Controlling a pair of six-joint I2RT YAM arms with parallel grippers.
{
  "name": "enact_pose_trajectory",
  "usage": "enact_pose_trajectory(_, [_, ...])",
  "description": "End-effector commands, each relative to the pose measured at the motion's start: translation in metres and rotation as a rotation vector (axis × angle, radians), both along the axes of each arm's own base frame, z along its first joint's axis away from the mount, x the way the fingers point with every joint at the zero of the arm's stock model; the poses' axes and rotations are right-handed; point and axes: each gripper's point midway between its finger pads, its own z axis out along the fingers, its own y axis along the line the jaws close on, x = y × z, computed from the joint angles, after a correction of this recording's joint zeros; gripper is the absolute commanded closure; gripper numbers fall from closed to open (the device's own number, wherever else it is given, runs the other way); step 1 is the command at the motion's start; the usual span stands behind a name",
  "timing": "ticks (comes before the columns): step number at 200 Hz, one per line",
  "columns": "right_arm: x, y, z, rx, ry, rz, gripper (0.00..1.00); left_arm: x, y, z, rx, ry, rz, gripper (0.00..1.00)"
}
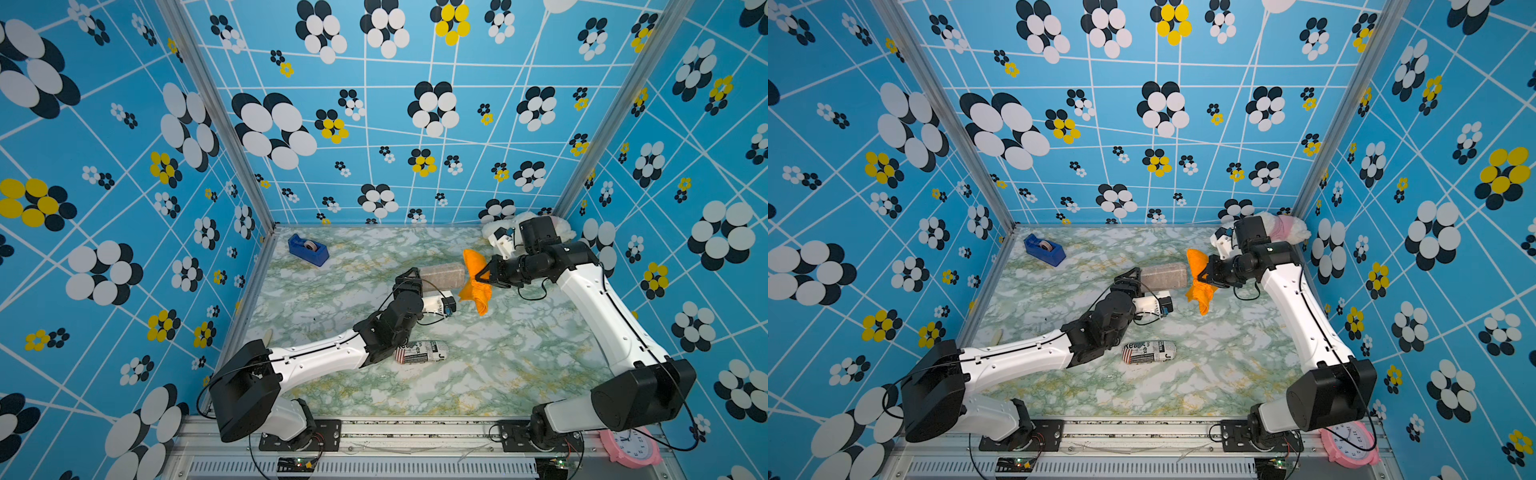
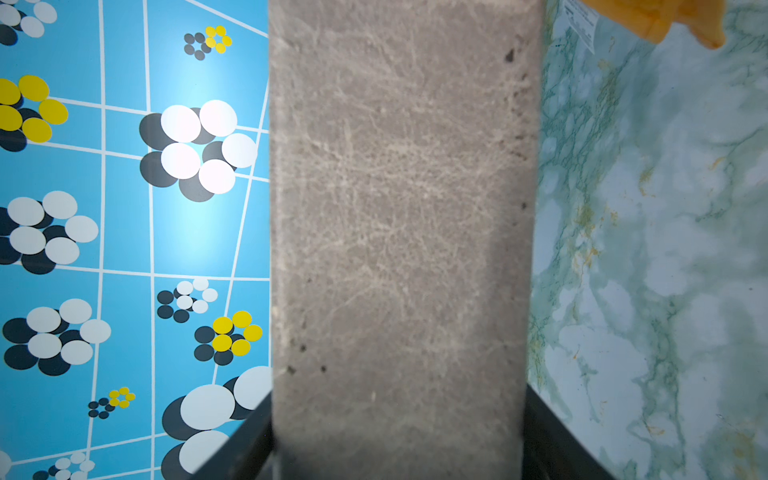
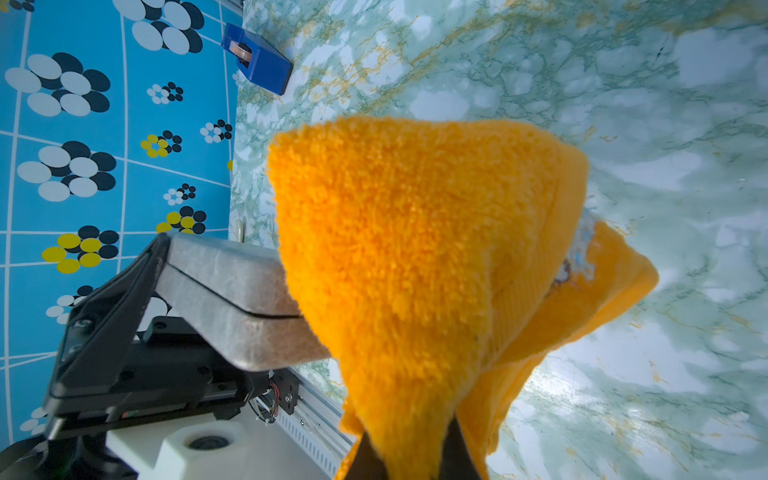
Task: Wipe the eyeglass case
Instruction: Wipe the dirt from the eyeglass case.
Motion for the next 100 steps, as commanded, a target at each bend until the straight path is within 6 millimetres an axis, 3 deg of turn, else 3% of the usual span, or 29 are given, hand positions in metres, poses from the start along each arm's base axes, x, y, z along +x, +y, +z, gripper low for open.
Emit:
enact_pose_trajectory(1, [0.008, -0.003, 0.039, -0.043, -0.106, 0.021, 1.0, -0.002, -0.002, 0.027, -0.091, -0.031, 0.003, 0.83])
enact_pose_trajectory(24, [0.008, 0.02, 0.054, -0.063, -0.119, 0.103, 1.0, -0.002, -0.006, 0.022, -0.077, -0.028, -0.007, 0.84])
enact_pose_trajectory(51, [0.005, 0.065, 0.058, -0.039, -0.111, 0.21, 1.0, 0.0, -0.012, 0.022, -0.076, -0.037, -0.011, 0.84])
enact_pose_trajectory(86, [-0.005, 0.121, 0.044, 0.047, -0.078, 0.304, 1.0, 0.002, -0.015, 0.021, -0.096, -0.021, -0.01, 0.84])
enact_pose_trajectory(100, [-0.006, 0.132, 0.033, 0.073, -0.054, 0.313, 1.0, 0.003, -0.015, 0.021, -0.099, -0.022, -0.005, 0.84])
